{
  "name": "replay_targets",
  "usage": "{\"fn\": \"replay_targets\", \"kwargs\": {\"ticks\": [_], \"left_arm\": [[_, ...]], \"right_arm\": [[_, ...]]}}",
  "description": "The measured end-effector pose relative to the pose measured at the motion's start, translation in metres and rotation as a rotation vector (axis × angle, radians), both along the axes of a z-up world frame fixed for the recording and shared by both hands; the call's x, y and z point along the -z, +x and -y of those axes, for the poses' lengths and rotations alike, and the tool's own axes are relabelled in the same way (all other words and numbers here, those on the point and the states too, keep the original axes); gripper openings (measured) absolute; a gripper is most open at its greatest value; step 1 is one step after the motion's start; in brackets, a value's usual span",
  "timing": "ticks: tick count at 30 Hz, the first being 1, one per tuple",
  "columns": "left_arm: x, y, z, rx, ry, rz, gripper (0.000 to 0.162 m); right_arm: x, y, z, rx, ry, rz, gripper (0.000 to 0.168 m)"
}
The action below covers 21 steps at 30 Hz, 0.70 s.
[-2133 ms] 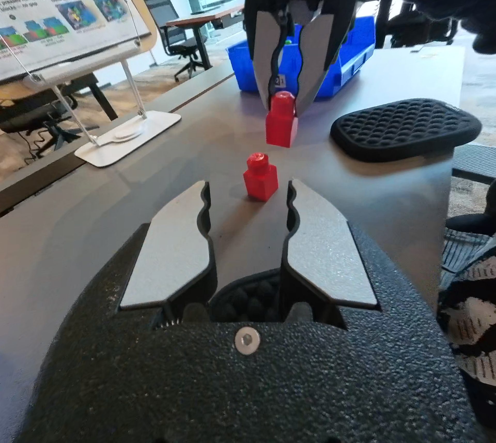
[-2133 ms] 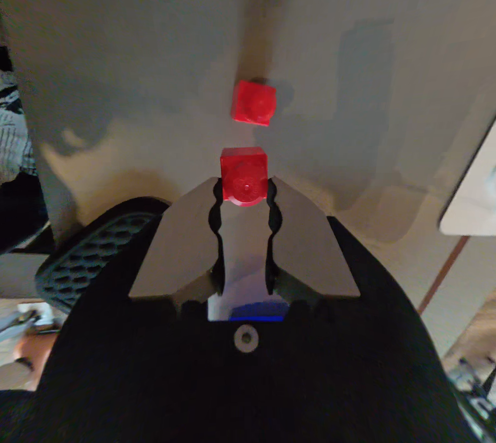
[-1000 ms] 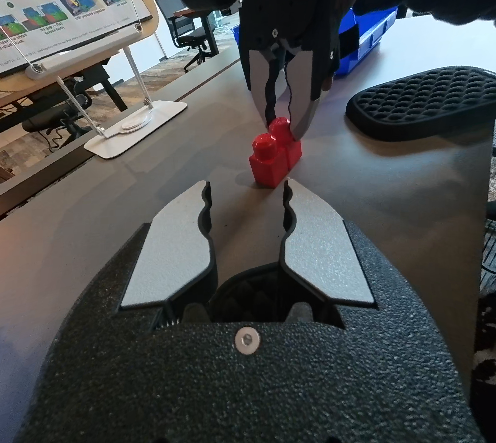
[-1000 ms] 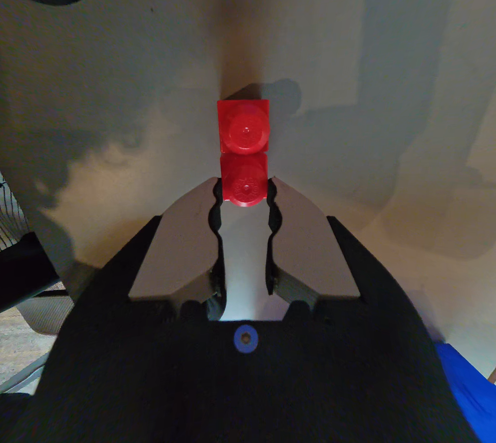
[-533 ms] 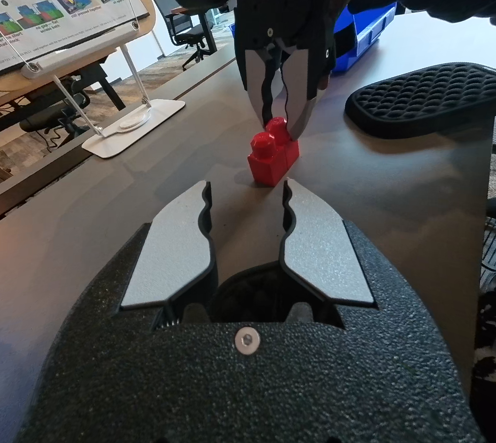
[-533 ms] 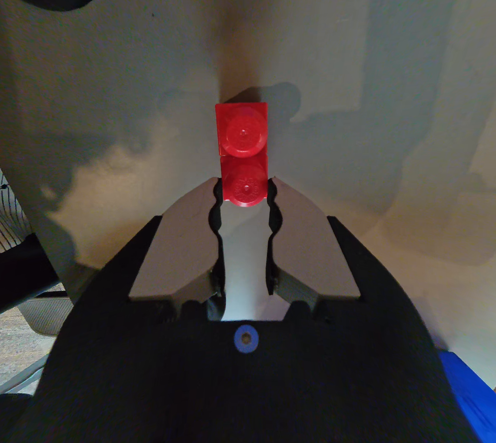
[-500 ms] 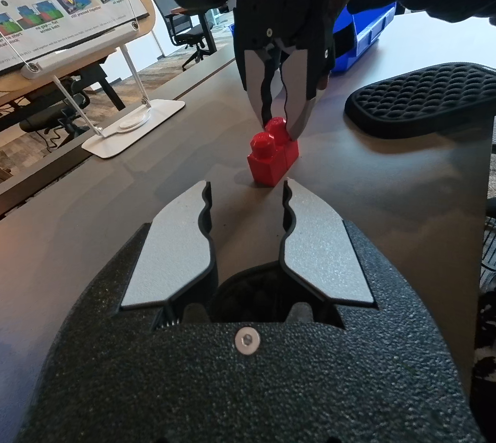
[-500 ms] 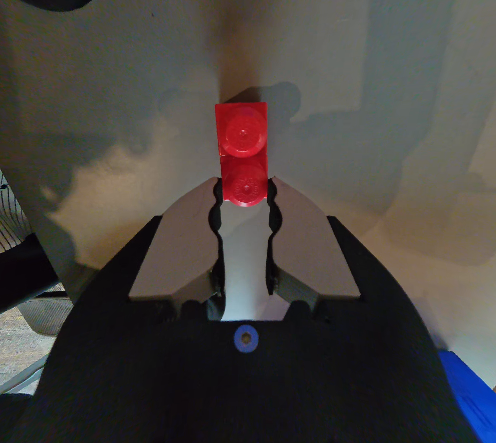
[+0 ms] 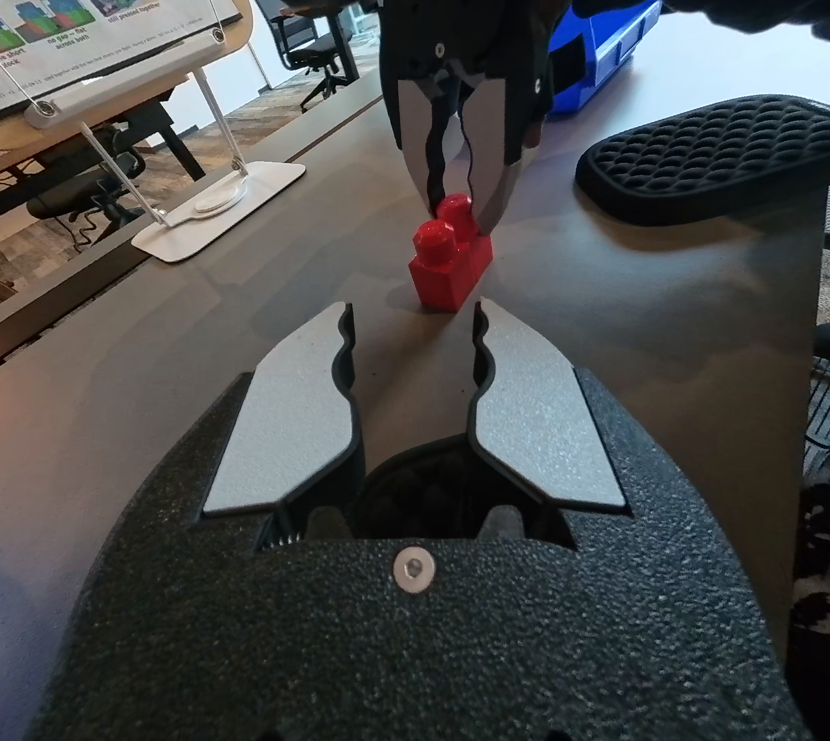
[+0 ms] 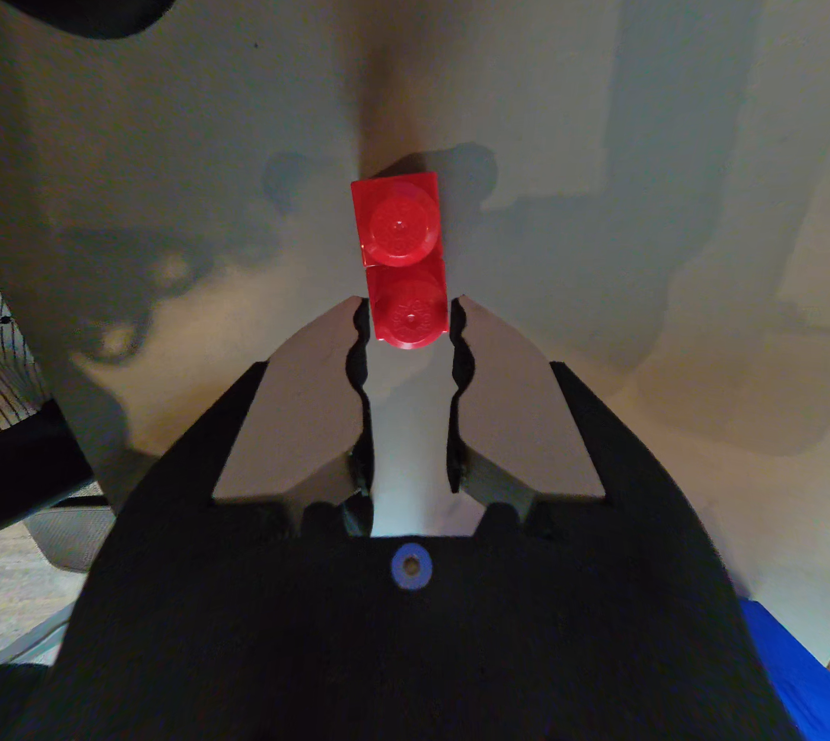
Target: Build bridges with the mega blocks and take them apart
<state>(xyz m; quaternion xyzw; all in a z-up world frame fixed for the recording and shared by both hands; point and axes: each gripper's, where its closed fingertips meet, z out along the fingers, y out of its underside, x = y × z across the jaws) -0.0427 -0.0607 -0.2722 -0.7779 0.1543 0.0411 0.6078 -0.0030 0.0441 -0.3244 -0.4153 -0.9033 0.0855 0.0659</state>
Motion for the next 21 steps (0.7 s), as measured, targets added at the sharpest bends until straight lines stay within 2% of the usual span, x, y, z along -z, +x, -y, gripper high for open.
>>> {"fn": "replay_targets", "kwargs": {"ticks": [8, 12, 18, 21], "left_arm": [[0.0, 0.0, 0.0, 0.0, 0.0, -0.008, 0.051], [0.0, 0.0, 0.0, -0.003, 0.004, -0.009, 0.051], [-0.006, -0.004, 0.002, -0.019, 0.035, 0.034, 0.05], [-0.012, -0.009, 0.004, -0.032, 0.053, 0.071, 0.049]], "right_arm": [[0.0, 0.0, 0.002, -0.003, -0.009, -0.008, 0.037], [-0.008, 0.0, -0.001, 0.012, -0.002, -0.032, 0.045], [-0.048, 0.003, -0.006, 0.077, -0.076, -0.253, 0.054], [-0.055, 0.018, -0.018, 0.137, -0.075, -0.313, 0.053]]}}
